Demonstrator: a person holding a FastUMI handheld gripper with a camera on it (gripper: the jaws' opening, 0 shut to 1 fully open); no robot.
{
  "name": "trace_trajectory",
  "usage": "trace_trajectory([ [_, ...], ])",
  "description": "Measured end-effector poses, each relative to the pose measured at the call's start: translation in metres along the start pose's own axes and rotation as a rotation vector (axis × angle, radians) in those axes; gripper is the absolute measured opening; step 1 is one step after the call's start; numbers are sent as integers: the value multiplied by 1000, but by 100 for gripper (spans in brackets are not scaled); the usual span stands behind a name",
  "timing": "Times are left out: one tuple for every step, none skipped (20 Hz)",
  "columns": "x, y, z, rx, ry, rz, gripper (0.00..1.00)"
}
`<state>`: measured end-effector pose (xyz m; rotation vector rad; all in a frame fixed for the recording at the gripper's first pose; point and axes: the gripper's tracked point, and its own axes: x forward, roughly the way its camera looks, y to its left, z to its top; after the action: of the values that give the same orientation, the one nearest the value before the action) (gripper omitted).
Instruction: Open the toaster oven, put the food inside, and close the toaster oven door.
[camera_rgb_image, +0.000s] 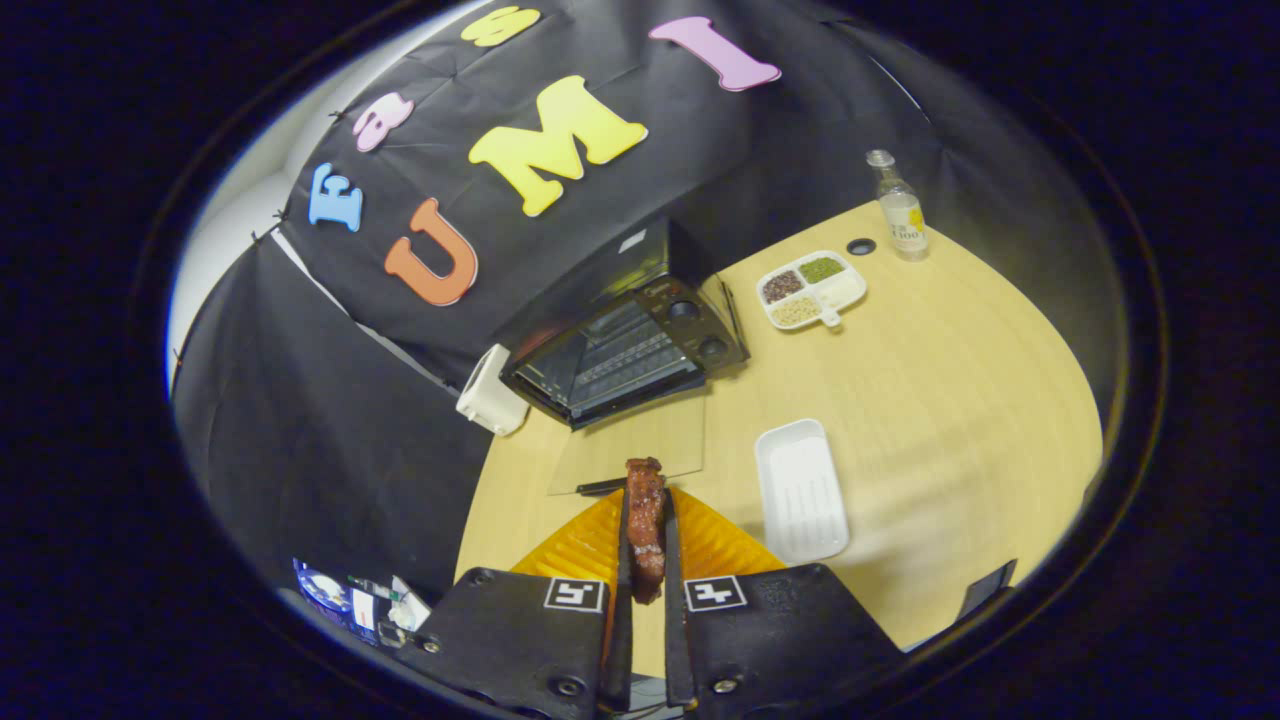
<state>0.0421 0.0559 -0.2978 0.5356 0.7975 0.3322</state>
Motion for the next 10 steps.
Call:
trace_trajectory([
  [10, 18, -3, 21, -9, 11, 16],
  [22, 35, -4, 40, -20, 19, 16],
  [35, 50, -4, 48, -33, 21, 16],
  [49, 60, -1, 61, -57, 15, 16],
  [68, 69, 2, 89, -75, 13, 16],
  [86, 80, 1, 129, -86, 24, 16],
  [105, 89, 6, 171, -105, 42, 16],
  [123, 97, 10, 207, -125, 60, 16],
  [143, 101, 16, 248, -152, 70, 16],
  [162, 101, 20, 292, -174, 74, 16],
])
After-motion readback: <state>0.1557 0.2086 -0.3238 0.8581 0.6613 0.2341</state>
